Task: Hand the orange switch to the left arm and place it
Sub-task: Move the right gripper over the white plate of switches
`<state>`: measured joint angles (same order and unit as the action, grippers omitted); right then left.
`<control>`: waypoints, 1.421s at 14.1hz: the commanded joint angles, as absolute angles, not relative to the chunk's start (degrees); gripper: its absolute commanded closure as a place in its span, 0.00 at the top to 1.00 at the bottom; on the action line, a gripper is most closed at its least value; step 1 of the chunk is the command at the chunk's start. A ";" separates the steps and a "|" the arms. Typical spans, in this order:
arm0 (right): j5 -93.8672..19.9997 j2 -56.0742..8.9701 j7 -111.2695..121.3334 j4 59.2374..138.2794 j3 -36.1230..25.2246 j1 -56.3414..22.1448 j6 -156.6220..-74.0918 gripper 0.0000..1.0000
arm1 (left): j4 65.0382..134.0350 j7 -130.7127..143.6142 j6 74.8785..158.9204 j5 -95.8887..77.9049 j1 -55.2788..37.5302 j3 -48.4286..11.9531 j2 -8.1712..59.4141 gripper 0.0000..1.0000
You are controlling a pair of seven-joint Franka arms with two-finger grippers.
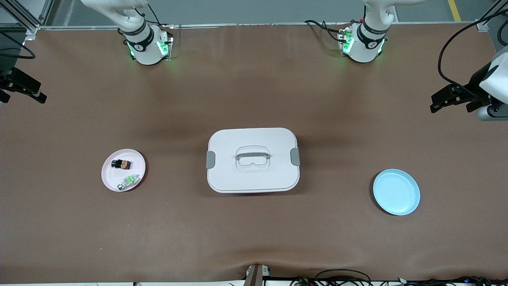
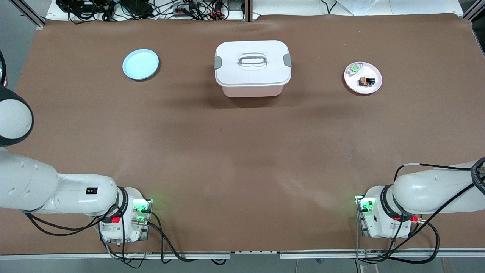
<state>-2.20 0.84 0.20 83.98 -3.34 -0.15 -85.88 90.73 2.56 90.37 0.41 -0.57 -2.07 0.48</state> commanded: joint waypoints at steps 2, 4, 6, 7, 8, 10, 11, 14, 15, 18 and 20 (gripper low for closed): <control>-2.99 1.67 -0.18 84.90 -2.99 0.44 -86.40 1.00 | 89.74 2.20 89.21 -0.26 -0.70 -1.85 0.88 1.00; -2.90 1.67 -0.18 84.90 -2.99 0.53 -86.48 1.00 | 89.74 2.20 89.21 -0.26 -0.62 -1.85 0.88 1.00; -2.20 1.58 0.09 84.03 -2.99 0.44 -86.66 1.00 | 89.74 2.20 89.21 -0.26 -0.62 -1.85 0.88 1.00; -2.02 1.32 0.17 83.24 -2.99 0.35 -86.66 1.00 | 89.74 2.20 89.21 -0.26 -0.62 -1.85 0.88 1.00; -1.93 1.23 0.18 83.06 -2.99 0.35 -86.66 1.00 | 89.74 2.20 89.21 -0.26 -0.62 -1.85 0.88 1.00; -2.28 -0.17 0.44 82.97 -2.99 0.70 -86.84 1.00 | 89.74 2.20 89.21 -0.26 -0.62 -1.85 0.97 1.00; -2.98 -0.61 1.14 82.97 -3.08 1.23 -87.45 1.00 | 89.74 2.20 89.21 -0.26 -0.62 -1.85 1.05 1.00; -3.08 -1.66 4.48 83.32 -3.16 1.49 -88.94 1.00 | 89.74 2.20 89.21 -0.26 -0.62 -1.85 1.05 1.00; -2.99 -2.89 4.57 83.23 -3.16 2.02 -88.95 1.00 | 89.74 2.20 89.21 -0.26 -0.62 -1.85 1.23 1.00; -2.21 -4.22 5.19 83.23 -3.08 2.55 -89.03 1.00 | 89.65 2.20 89.21 -0.26 -0.62 -1.85 1.23 1.00; -2.20 -7.36 5.27 83.32 -3.08 2.72 -89.21 1.00 | 89.65 2.20 89.21 -0.26 -0.62 -1.85 1.23 1.00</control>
